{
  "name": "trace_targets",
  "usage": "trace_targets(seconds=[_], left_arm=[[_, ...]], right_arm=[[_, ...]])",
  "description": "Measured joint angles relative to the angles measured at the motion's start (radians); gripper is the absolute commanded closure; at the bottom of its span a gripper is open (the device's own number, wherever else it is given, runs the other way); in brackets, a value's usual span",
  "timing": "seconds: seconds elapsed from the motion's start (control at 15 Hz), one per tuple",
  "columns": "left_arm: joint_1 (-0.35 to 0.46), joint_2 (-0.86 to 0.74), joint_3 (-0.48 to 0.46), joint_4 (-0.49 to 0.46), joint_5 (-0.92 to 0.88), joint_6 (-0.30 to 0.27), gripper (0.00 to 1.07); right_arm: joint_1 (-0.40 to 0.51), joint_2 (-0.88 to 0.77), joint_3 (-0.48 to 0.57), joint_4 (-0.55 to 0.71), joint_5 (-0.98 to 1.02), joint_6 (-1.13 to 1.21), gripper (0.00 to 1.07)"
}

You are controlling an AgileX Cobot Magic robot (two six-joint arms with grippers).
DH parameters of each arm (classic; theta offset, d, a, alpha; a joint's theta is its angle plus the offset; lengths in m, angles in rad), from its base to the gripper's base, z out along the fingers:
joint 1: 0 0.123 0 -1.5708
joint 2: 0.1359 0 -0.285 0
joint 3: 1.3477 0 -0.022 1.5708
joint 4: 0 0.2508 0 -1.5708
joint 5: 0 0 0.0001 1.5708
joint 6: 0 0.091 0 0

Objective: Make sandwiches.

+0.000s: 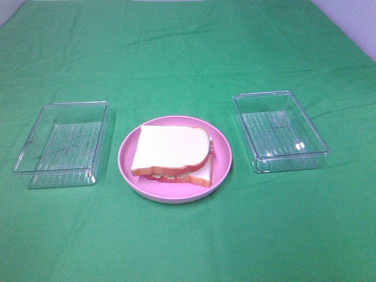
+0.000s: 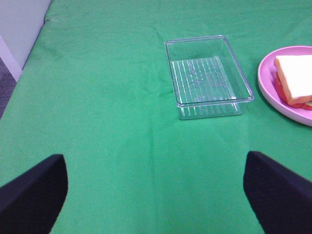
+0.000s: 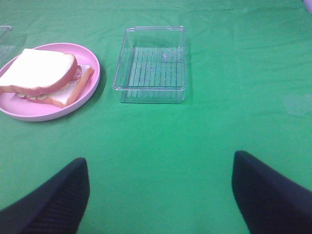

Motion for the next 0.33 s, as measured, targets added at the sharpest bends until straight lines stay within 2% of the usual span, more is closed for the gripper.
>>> trace_targets(seconds=[0.33], left_arm=[[0.0,0.0,0.0,0.0,0.0,0.0,0.14]], right_arm=[[0.0,0.0,0.0,0.0,0.0,0.0,0.31]])
